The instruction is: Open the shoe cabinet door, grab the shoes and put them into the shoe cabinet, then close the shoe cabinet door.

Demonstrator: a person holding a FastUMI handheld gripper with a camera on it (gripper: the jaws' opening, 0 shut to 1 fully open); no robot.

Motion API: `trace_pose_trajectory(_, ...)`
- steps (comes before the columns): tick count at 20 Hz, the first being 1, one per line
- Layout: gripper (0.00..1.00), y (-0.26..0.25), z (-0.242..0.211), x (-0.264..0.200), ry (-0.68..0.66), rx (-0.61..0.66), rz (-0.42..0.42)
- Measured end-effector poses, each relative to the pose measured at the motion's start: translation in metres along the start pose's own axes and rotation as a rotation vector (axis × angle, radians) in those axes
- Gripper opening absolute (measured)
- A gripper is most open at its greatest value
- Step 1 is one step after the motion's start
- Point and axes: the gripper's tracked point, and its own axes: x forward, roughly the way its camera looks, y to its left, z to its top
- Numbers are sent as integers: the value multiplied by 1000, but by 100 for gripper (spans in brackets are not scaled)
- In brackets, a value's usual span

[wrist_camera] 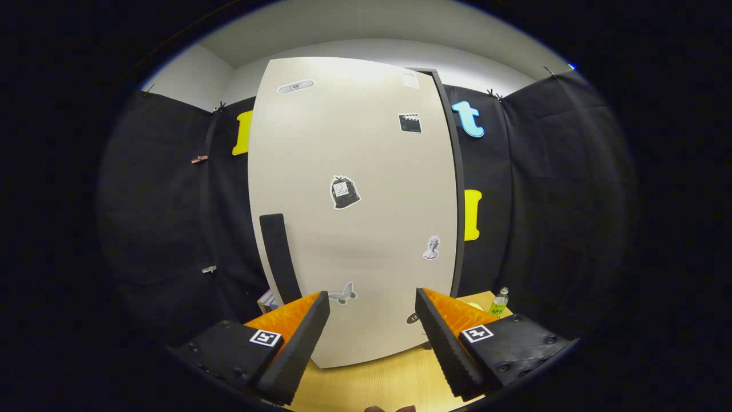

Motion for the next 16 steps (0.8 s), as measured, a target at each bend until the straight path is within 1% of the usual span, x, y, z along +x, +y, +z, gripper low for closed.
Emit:
trace_pose_trajectory(3,98,3,-1,8,-3,-7,7)
trace_pose_trajectory(10,98,16,1,11,-16,-18,36)
trace_pose_trajectory(16,98,7,3,13,-36,-45,29)
